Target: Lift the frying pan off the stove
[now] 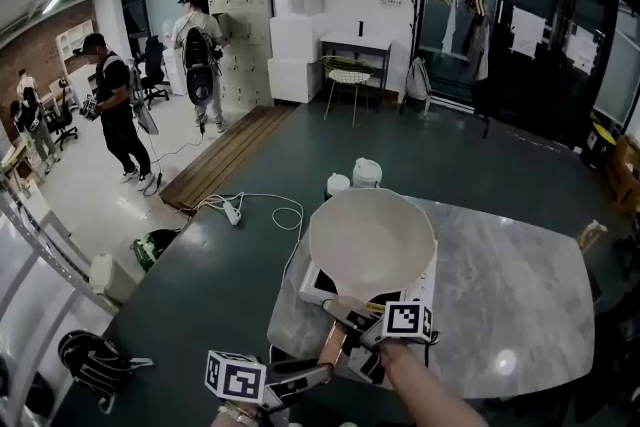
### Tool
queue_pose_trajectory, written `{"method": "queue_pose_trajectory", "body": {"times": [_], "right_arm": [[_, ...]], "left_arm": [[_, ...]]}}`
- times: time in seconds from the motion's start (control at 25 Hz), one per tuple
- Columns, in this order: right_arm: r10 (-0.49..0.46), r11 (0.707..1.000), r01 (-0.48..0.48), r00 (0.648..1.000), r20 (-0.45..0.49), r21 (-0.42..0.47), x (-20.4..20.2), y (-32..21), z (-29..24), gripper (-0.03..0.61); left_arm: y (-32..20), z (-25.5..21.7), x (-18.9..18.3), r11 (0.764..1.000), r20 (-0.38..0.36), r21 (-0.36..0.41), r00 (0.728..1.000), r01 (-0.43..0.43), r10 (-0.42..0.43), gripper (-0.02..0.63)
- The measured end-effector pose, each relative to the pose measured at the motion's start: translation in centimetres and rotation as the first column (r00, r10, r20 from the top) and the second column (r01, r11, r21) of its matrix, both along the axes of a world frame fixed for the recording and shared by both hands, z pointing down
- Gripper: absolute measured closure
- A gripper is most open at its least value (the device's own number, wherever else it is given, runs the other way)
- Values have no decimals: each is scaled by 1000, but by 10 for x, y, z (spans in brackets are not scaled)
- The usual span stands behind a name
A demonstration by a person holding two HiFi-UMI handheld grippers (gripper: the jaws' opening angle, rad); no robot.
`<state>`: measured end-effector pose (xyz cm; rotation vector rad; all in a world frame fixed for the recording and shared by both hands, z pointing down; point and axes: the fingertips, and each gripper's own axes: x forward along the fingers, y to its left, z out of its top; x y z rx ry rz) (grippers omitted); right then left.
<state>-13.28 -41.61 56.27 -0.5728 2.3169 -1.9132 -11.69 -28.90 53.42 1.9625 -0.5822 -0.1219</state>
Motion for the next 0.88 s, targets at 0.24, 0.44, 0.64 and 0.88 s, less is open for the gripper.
{"method": "queue_pose_trajectory", "body": {"times": [0.24,0.44,0.64,0.88], "right_arm": [[12,1000,-12,999,41,16,-3,1,-1,310],[33,999,-34,999,20,43,3,-1,2,318],[62,998,-63,996,61,10,1,-4,-5,324],[53,998,-54,998,25,34,5,-2,-6,328]], "left_arm": [[1,5,-2,1000,69,30,998,3,-5,471],[0,8,3,999,87,36,996,0,-4,471],[-3,0,2,998,66,68,998,19,-23,468],[0,-5,4,996,62,90,998,27,-33,468]]}}
